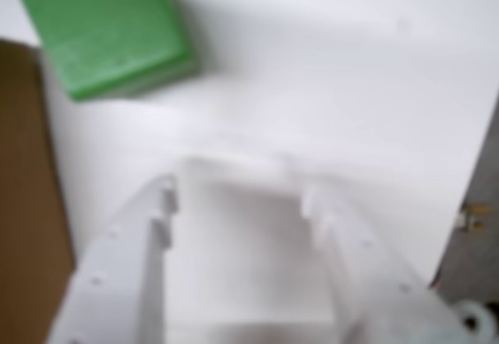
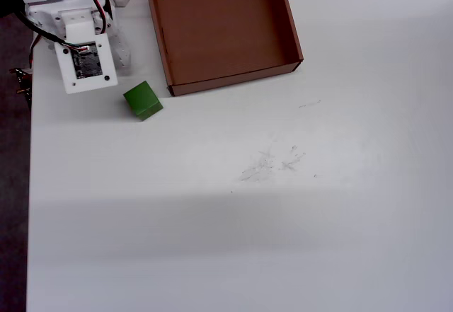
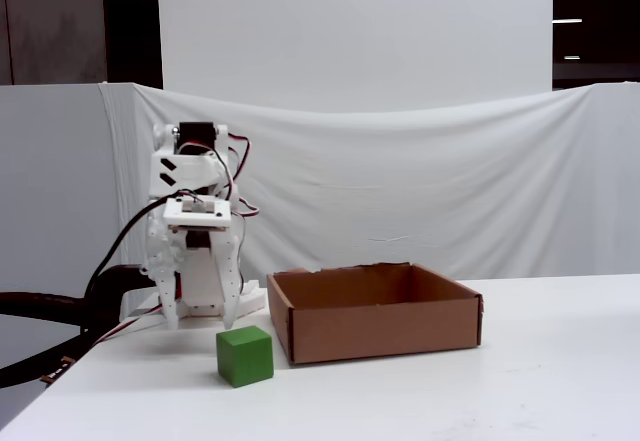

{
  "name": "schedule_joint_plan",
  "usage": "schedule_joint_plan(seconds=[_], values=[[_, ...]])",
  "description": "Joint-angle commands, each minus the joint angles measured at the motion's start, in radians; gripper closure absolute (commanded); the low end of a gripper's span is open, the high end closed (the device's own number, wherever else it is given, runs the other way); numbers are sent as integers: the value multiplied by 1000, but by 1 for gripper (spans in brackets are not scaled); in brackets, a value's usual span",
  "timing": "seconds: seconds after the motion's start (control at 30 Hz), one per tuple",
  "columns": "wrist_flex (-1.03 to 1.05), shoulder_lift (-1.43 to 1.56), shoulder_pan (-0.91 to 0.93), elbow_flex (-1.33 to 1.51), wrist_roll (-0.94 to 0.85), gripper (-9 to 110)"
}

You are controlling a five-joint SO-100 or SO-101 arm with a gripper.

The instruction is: Grasp a green cube and put it in a box.

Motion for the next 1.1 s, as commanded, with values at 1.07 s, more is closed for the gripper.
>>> schedule_joint_plan(seconds=[1.07], values=[[-28,-160,-71,-150,98,76]])
